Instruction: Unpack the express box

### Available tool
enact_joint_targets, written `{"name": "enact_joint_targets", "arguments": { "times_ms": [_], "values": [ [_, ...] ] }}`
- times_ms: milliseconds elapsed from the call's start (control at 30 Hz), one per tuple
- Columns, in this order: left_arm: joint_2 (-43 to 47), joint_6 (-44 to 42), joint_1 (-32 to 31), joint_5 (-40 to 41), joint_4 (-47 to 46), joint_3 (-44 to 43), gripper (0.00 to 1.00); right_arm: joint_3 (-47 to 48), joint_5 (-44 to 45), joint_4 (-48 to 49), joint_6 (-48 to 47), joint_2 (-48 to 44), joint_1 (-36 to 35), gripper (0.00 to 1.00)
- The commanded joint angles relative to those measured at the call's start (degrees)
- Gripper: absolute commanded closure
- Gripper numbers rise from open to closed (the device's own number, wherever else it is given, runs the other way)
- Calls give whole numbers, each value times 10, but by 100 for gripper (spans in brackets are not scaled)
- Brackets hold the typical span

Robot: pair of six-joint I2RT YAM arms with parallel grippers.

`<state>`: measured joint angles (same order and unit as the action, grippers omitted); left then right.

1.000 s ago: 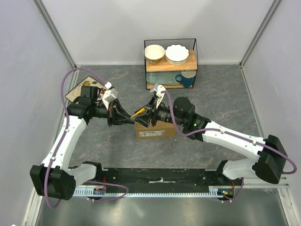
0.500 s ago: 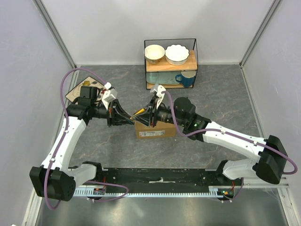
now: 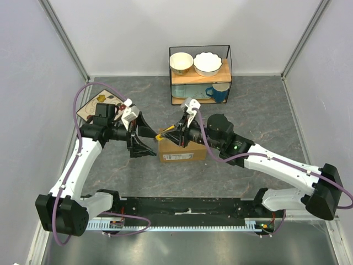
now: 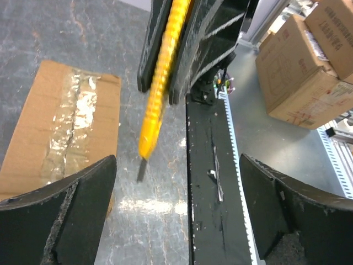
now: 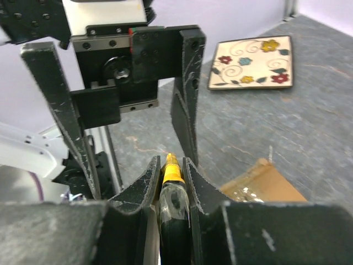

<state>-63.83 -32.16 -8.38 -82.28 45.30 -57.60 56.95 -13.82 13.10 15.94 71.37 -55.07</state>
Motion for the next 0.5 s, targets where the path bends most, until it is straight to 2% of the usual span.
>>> {"name": "enact_joint_targets", "arguments": {
  "times_ms": [0, 67, 100, 300, 467],
  "values": [
    [9, -6, -1, 32, -5, 8, 1, 39, 96, -61, -49, -26, -1, 100],
    [14, -10, -1, 58, -18, 18, 1, 39, 152, -78, -66, -33, 0, 100],
    [20, -10, -1, 83, -31, 24, 1, 34, 214, -90, -74, -34, -1, 100],
    [113, 17, -17, 175, -139, 108, 1, 2, 428, -92, -125, -27, 0, 100],
    [129, -14, -51, 254, -148, 152, 1, -3, 518, -63, -145, 17, 0, 100]
  ]
}}
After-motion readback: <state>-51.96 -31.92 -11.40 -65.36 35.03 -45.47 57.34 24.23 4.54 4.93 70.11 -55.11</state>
